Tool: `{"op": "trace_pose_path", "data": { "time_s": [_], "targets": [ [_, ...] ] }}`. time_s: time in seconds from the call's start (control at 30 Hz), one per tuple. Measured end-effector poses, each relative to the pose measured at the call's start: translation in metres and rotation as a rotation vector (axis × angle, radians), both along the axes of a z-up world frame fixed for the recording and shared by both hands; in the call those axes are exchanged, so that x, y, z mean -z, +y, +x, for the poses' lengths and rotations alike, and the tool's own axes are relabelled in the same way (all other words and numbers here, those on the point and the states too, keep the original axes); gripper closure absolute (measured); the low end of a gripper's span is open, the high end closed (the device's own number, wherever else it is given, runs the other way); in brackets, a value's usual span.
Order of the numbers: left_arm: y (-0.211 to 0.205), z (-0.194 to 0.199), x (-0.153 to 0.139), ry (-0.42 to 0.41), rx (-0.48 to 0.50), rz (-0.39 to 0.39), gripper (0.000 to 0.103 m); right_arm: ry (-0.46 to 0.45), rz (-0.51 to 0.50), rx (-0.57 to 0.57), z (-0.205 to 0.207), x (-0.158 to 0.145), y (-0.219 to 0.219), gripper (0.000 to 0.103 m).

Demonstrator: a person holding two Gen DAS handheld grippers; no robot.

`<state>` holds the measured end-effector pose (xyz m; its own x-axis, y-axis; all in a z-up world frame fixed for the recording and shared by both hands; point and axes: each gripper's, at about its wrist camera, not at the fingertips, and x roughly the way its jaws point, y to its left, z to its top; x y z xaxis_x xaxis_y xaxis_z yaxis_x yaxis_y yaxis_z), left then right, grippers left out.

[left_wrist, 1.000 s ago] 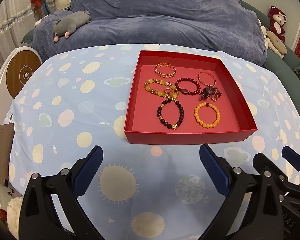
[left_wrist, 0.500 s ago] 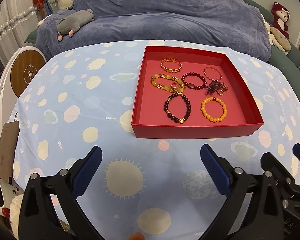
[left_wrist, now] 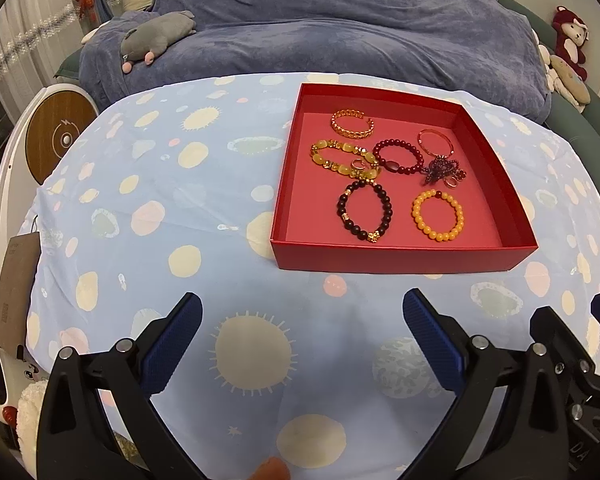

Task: Organize jewelry

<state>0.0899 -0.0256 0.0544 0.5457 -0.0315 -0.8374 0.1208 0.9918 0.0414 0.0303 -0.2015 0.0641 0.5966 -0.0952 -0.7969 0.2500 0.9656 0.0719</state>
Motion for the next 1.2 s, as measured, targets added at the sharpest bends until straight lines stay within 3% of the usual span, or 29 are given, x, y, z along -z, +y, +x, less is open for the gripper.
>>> {"op": "trace_pose_path", "data": {
  "time_s": [1.2],
  "targets": [
    [-0.0041, 0.0018, -0.0044, -0.019, 0.027, 0.009, 0.007, 0.022, 0.014, 0.005, 0.0013, 0.0071, 0.0014, 0.006]
  ]
}}
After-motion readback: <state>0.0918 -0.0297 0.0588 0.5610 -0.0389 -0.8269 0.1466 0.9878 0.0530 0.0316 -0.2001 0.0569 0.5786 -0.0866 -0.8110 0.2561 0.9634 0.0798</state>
